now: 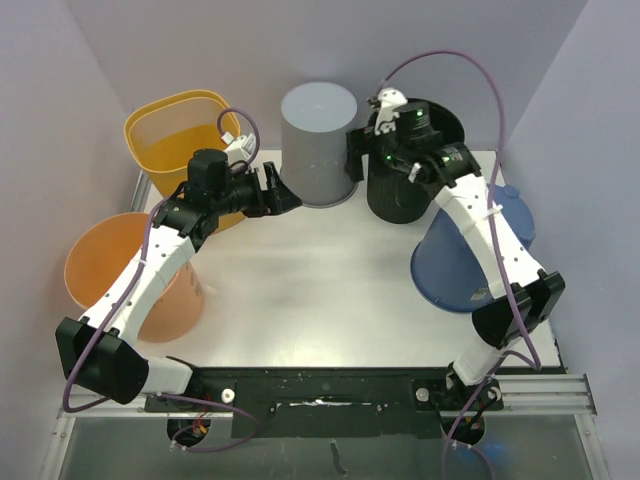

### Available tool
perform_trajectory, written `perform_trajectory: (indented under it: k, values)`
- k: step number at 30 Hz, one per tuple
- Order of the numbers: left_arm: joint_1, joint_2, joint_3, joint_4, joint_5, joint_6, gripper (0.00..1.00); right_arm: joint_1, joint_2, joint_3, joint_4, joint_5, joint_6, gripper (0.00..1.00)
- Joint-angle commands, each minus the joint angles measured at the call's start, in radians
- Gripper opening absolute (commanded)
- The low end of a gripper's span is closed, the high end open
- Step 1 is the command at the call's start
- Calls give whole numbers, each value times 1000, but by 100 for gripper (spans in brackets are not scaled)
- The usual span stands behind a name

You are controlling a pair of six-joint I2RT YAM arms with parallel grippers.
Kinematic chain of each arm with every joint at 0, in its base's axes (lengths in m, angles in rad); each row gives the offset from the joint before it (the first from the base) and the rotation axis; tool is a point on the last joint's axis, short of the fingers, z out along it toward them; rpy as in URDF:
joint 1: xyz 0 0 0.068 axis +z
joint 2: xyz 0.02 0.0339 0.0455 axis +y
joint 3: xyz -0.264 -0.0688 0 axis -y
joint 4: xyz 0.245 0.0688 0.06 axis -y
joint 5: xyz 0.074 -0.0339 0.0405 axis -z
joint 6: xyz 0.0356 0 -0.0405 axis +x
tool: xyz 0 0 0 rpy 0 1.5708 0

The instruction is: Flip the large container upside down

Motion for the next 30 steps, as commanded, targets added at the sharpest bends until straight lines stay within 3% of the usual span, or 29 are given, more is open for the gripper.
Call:
perform_trajectory:
  k: [1, 9, 12, 20, 30]
  values:
    - [9, -35, -7, 55, 18, 11, 73, -105, -19, 64, 76, 31, 9, 98]
    - [12, -44, -7, 47, 21, 14, 73, -167, 90, 151, 9, -68, 13, 98]
    - [17, -47, -12, 41, 19, 16, 73, -150, 107, 89, -3, -132, 12, 97]
    - [42, -47, -12, 16, 14, 33, 73, 30, 22, -100, 61, -147, -19, 98]
    - [113, -74, -59, -21, -11, 48, 73, 197, -5, -238, 257, -171, 136, 98]
